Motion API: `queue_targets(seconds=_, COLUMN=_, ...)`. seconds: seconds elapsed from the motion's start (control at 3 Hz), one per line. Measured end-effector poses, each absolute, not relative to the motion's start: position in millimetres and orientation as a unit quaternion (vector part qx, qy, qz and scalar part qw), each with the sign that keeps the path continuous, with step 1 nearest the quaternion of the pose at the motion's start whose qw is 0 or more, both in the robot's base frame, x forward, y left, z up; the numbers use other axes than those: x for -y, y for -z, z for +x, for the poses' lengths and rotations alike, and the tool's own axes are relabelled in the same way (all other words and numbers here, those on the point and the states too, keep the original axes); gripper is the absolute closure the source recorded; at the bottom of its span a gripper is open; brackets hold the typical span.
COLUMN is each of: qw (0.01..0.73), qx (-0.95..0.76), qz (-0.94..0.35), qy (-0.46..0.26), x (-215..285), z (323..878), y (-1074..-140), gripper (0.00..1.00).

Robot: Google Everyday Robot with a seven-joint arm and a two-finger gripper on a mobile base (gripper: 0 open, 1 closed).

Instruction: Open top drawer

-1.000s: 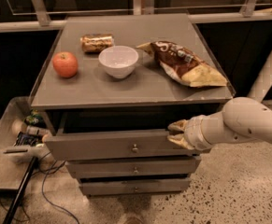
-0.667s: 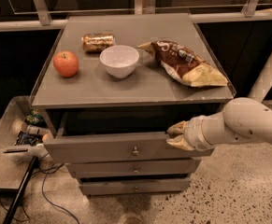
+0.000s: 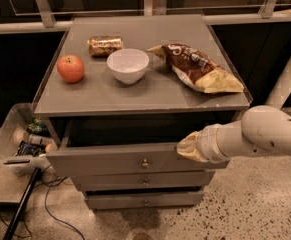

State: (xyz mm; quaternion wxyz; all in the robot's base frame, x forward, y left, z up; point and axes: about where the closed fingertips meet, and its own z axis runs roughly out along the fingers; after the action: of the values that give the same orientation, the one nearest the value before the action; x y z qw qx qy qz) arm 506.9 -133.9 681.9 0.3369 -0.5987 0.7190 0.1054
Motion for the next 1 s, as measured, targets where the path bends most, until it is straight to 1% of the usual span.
queue_targets(seconds=0.33, qw=0.337, qx=-0.719, qz=-0.599, qy=-0.105, x=133.8, z=506.9, y=-681.9, gripper=0.57)
queue_targets(seconds=0.67, qw=0.337, qx=-0.719, qz=-0.599, qy=-0.105, x=133.8, z=506.9, y=-681.9, gripper=0.36)
queue_targets(seconds=1.0, qw=0.337, qx=-0.719, qz=-0.599, qy=-0.105, x=133.8, z=506.9, y=-681.9, gripper=0.11)
